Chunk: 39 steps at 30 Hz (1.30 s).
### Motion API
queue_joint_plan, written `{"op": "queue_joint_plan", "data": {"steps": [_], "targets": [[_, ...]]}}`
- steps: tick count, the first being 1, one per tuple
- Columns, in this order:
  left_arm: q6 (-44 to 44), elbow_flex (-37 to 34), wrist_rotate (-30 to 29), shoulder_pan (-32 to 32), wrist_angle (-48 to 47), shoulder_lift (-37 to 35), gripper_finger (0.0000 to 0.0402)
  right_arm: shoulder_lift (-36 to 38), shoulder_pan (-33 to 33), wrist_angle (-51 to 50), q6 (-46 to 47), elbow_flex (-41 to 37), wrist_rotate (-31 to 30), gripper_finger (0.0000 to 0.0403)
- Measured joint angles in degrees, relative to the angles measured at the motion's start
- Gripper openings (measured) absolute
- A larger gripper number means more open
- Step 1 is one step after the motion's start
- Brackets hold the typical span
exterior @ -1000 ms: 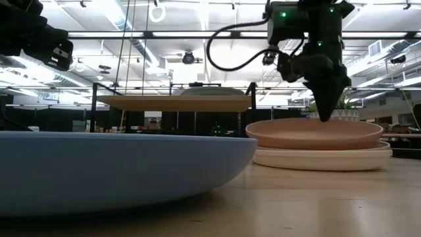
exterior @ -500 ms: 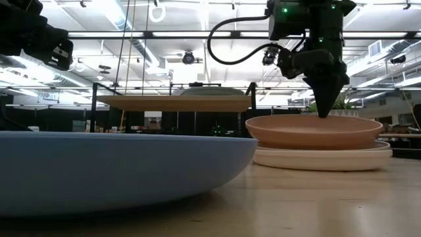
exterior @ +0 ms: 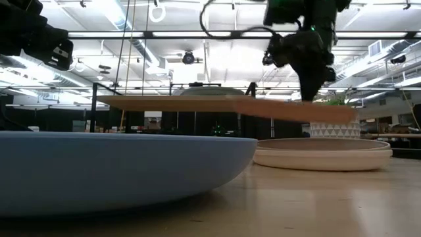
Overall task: Place and stack plates onto a shelf
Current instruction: Stack the brown plate into the light blue plate on the shelf
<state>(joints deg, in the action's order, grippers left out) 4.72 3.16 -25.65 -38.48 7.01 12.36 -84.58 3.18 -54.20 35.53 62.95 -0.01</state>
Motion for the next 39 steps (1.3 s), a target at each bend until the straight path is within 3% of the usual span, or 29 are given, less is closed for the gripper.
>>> {"op": "queue_joint_plan", "data": {"steps": [10,20,39], "targets": [[-0.81,0.00,-0.02,0.00,0.04,-0.01,0.0142,0.00,1.58,-1.50,-6.97,12.61,-0.39,0.0010],[-1.02,0.00,-0.11,0.02,0.04,0.00,0.0142,-1.60,10.37,-0.74,-16.10,24.41,-0.57,0.0010],[-1.17,0.00,-0.26,0.04,-0.02,0.00,0.0142,-17.00,22.75,-0.86,-26.75,47.60,6.15,0.0010]]}}
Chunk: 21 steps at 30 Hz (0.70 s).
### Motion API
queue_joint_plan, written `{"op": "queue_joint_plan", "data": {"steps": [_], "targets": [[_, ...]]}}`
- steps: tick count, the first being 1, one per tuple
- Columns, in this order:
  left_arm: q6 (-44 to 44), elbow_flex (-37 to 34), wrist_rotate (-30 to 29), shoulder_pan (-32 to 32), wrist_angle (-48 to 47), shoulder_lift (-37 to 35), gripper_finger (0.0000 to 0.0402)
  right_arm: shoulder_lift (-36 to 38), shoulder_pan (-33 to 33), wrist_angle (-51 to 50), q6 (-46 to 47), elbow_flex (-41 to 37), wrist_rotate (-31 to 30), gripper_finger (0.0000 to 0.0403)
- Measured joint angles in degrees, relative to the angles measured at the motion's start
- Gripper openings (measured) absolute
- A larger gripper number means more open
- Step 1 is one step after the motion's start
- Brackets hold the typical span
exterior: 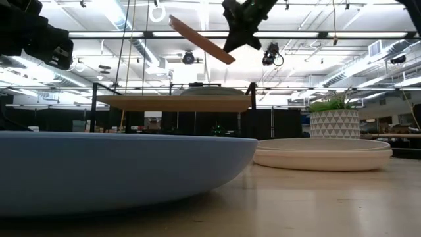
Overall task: Place and stack plates onto a shelf
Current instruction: Stack the brown plate into the light blue plate on the shelf
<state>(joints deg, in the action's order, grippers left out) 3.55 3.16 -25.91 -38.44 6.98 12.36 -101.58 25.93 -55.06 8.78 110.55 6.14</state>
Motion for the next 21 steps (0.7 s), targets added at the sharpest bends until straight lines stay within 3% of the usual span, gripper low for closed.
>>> {"op": "queue_joint_plan", "data": {"steps": [5,21], "targets": [[0.28,0.00,0.05,0.00,0.00,-0.01,0.0142,-2.58,3.10,0.12,-1.16,3.09,0.03,0.0010],[0.33,-0.01,0.10,0.00,-0.14,0.00,0.0142,-6.92,11.46,-2.07,-1.30,3.01,1.45,0.0010]]}}
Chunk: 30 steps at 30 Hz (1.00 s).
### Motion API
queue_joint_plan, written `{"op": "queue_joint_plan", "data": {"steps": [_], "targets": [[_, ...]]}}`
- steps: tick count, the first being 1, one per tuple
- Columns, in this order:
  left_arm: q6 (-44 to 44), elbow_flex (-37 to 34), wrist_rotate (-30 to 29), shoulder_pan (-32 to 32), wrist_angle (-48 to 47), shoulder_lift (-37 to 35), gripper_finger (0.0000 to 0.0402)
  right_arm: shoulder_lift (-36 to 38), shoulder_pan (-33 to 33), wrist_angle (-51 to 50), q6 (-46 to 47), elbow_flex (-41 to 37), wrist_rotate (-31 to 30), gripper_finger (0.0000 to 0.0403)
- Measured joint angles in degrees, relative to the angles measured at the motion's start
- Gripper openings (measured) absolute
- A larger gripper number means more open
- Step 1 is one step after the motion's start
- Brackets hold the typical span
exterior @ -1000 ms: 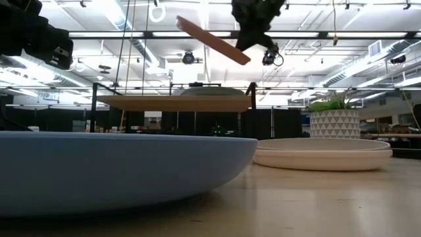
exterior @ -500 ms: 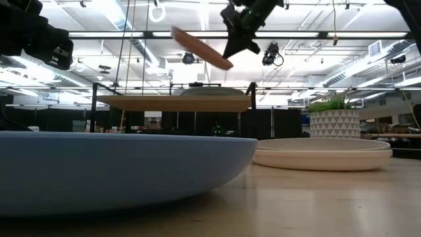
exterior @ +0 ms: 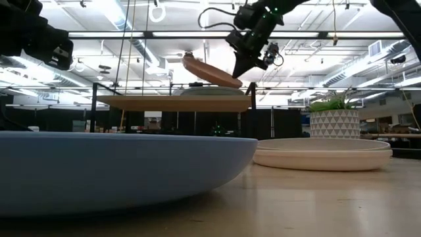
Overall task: Place and stack plates onto a shelf
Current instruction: Stack the brown plate into the light blue plate on the shelf
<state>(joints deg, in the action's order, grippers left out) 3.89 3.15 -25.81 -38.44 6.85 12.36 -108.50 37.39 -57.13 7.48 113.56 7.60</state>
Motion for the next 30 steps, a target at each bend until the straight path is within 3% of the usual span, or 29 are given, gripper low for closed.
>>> {"op": "queue_joint_plan", "data": {"steps": [10,21,30], "targets": [[0.26,-0.02,-0.02,0.00,-0.02,-0.02,0.0142,-1.47,-0.02,-1.88,0.05,-0.09,-0.15,0.0016],[0.28,-0.02,-0.01,-0.02,-0.04,-0.02,0.0142,-1.54,-0.07,-2.07,0.27,-0.09,-0.48,0.0061],[1.10,-0.02,0.01,-0.02,-0.48,0.00,0.0142,1.26,-0.71,-5.89,-0.03,-0.09,-0.56,0.0062]]}}
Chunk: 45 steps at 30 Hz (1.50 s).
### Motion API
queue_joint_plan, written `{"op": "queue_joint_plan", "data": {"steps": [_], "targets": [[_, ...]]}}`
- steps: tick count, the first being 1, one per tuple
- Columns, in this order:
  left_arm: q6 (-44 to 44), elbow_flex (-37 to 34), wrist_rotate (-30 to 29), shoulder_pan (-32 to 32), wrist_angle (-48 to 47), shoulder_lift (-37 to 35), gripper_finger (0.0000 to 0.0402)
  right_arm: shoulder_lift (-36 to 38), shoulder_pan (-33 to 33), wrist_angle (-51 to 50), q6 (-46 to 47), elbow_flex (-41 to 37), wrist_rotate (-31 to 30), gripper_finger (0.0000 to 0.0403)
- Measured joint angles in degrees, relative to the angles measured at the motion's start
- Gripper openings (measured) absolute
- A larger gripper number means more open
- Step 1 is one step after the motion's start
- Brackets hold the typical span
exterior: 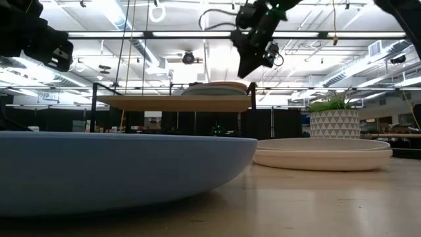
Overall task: Place and stack plates onto a shelf
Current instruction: Stack the brown plate into the light blue plate on the shelf
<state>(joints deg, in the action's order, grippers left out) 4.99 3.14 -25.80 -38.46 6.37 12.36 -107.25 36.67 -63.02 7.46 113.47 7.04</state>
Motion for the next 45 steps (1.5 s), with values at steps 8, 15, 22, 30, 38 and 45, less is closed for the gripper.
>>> {"op": "queue_joint_plan", "data": {"steps": [8,15,22,30,38,45], "targets": [[0.40,0.00,0.01,0.00,-0.37,0.00,0.0142,5.13,-6.85,-7.38,0.05,0.02,-8.55,0.0062],[0.40,0.00,0.00,0.00,-0.32,0.00,0.0142,5.10,-11.87,-4.74,-0.85,-3.72,-18.69,0.0061],[-0.33,0.00,0.00,0.00,-0.28,-0.02,0.0142,5.07,-9.89,-2.23,0.32,-11.35,-23.68,0.0053],[-1.07,0.00,-0.02,0.00,-0.21,0.00,0.0142,5.05,-9.43,3.49,0.06,-15.58,-23.04,0.0050],[-0.90,0.00,-0.02,0.00,-0.21,0.00,0.0142,5.05,-9.76,5.11,-0.12,-15.58,-22.00,0.0050],[-0.79,0.00,-0.02,0.00,-0.21,-0.02,0.0142,4.92,-9.91,5.09,-0.12,-15.58,-19.59,0.0050]]}}
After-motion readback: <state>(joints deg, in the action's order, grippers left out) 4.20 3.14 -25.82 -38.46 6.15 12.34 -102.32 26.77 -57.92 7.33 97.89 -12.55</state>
